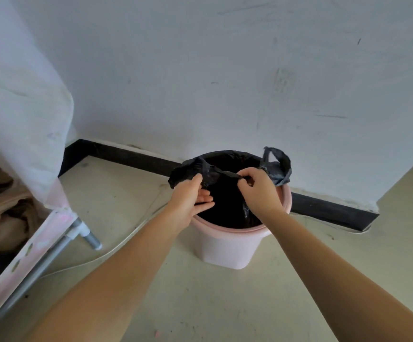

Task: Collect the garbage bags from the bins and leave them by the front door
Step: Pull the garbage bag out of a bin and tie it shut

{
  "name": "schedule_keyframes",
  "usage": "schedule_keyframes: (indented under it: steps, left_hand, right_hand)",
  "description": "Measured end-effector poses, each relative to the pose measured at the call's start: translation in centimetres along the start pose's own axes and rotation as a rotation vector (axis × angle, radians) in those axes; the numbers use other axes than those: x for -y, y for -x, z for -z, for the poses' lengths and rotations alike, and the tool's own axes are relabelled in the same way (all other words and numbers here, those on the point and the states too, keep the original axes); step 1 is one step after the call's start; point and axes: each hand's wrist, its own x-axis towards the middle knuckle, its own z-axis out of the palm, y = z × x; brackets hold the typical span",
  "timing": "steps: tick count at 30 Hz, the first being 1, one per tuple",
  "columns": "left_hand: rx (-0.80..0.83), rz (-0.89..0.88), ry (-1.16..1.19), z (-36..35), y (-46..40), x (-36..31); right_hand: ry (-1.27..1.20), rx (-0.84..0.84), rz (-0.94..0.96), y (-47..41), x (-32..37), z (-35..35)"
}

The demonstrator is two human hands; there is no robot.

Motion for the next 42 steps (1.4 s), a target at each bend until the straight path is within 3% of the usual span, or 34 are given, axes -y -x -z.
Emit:
schedule_keyframes:
  steps: [4,7,10,12,16,20,22,25,28,29,32,34,36,39,42]
  left_hand:
    - [0.114,0.194,0.188,0.3,-2.5,0.4]
    - [0.104,0.162,0.413,-0.2,-4.2,-0.7]
    - [-0.060,0.029,0.426,-0.8,-4.7,-1.9]
    - [-0.101,-0.116,0.302,-1.1,-4.6,-2.1]
    - [-0.082,-0.405,-0.187,-2.0,-3.1,-1.5]
    - [0.110,-0.494,-0.763,-3.1,-1.0,0.6]
    - [0.224,-0.502,-0.881,-3.4,-0.1,1.3]
    - [0.414,-0.339,-0.797,-3.3,0.8,1.3]
    - [0.550,-0.005,-0.414,-2.1,0.9,0.3]
    - [0.490,0.045,-0.325,-1.8,0.5,-0.1]
    - [0.092,0.047,-0.213,-2.1,-1.3,-1.5]
    - [0.052,0.058,-0.243,-3.6,-2.9,-1.9]
    - [0.135,0.109,-0.469,-5.8,-4.0,-2.2]
    - [0.194,0.041,-0.718,-8.9,-5.3,-1.9]
    - [0.222,0.020,-0.766,-10.2,-5.4,-1.3]
  right_hand:
    - [-0.206,-0.015,-0.093,0.1,-0.4,0.2]
    - [-0.398,0.170,-0.251,0.5,-0.3,0.3]
    - [-0.482,0.231,-0.420,0.6,-0.7,0.2]
    - [-0.522,0.223,-0.519,0.6,-1.2,0.5]
    - [-0.692,0.224,-0.632,0.2,-1.5,1.2]
    - [-0.844,0.230,-0.670,-0.2,-0.2,0.5]
    - [-0.882,0.308,-0.647,-0.2,0.2,0.3]
    - [-0.710,0.474,-0.526,-0.3,0.5,0.5]
    - [-0.431,0.421,-0.366,-0.7,0.3,0.7]
    - [-0.331,0.355,-0.319,-0.8,0.0,0.7]
    - [-0.075,0.226,-0.249,-0.6,-0.7,0.7]
    - [-0.010,0.242,-0.190,0.0,-1.0,0.6]
    - [0.038,0.295,-0.103,0.6,-1.2,0.6]
    - [0.150,0.405,-0.017,1.2,-1.4,0.7]
    - [0.205,0.459,-0.003,1.3,-1.9,0.9]
